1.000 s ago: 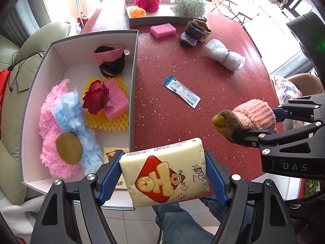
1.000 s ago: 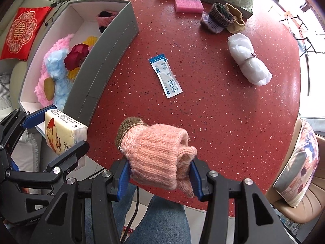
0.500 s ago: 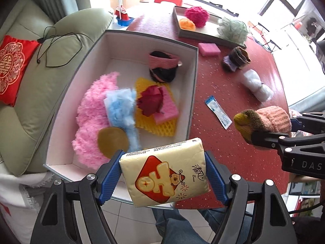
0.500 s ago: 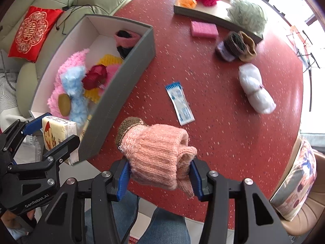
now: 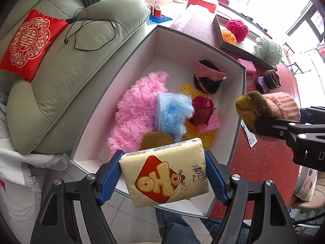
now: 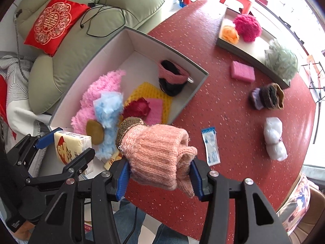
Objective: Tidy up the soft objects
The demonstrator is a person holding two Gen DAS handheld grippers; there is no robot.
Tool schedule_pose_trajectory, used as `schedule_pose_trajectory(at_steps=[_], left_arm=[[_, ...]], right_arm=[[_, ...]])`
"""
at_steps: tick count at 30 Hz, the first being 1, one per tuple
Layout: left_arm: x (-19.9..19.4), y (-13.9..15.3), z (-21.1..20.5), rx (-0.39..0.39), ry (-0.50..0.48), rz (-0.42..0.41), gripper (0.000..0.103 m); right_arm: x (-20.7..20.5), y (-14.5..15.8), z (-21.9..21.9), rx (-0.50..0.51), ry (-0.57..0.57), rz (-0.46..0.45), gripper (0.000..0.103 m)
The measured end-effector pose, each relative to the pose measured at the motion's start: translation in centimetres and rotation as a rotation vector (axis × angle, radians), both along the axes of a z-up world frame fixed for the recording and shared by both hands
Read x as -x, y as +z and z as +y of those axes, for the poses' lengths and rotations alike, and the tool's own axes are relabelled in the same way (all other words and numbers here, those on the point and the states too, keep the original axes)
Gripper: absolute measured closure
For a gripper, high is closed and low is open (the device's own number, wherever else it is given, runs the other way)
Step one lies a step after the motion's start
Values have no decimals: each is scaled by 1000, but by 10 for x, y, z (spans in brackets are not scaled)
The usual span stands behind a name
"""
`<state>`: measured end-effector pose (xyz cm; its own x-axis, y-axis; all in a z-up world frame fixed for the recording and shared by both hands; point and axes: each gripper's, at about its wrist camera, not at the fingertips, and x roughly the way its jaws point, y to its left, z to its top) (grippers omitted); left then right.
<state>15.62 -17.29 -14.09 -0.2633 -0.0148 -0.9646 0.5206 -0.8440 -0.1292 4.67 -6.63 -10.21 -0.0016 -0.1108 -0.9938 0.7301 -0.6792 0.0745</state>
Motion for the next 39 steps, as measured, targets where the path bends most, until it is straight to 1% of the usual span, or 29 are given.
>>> schedule_pose_trajectory(at_steps=[5, 10, 13, 14, 15, 16, 17, 19, 20, 21, 22, 23, 25, 26, 28, 30, 31, 32, 39], left_arm=[[4, -6, -7, 1, 24, -22, 25], [9, -12, -11, -7, 36, -36, 25], [12, -15, -13, 3, 55, -44, 24], [13, -16, -13, 3, 62, -48, 23], [12, -17, -13, 2, 68, -59, 16], [13, -19, -14, 3, 76, -80, 4], [13, -20, -14, 11, 84, -95, 1], [14, -21, -13, 28, 88, -93, 1], [15, -20, -14, 37, 90, -99, 1], [15, -20, -14, 45, 91, -106, 1], [16, -18, -13, 54, 91, -94, 1], [15, -13, -12, 69, 95, -64, 1], [14, -4, -12, 101, 113, -44, 1], [14, -3, -13, 106, 122, -52, 1], [15, -4, -14, 82, 114, -59, 1], [17, -7, -9, 124, 89, -116, 1], [17, -7, -5, 150, 77, -128, 1], [16, -6, -3, 159, 73, -130, 1], [9, -4, -1, 128, 100, -133, 1]], right_arm=[[4, -5, -28, 0, 35, 1, 48], [9, -8, -46, 8, 53, 8, 48], [14, -13, -56, 4, 53, 4, 44], [16, -16, -58, 2, 53, -1, 34], [18, -17, -60, 4, 55, -1, 20], [19, -18, -61, 5, 57, 2, 17], [20, -19, -61, 7, 60, 0, 16], [22, -18, -60, 22, 56, -4, 11], [23, -16, -59, 32, 50, 1, 3], [24, -16, -58, 35, 46, 0, 0], [25, -15, -56, 34, 39, -3, 0], [26, -14, -54, 37, 28, -4, 0], [28, -11, -49, 53, 10, -4, 0], [29, -9, -47, 58, 2, -3, 0], [28, -5, -44, 67, -7, 4, 0], [28, -2, -42, 73, -13, 8, 0], [26, 0, -41, 75, -15, 8, 0], [26, 1, -41, 76, -16, 5, 0], [17, 4, -41, 71, -3, 6, 0]])
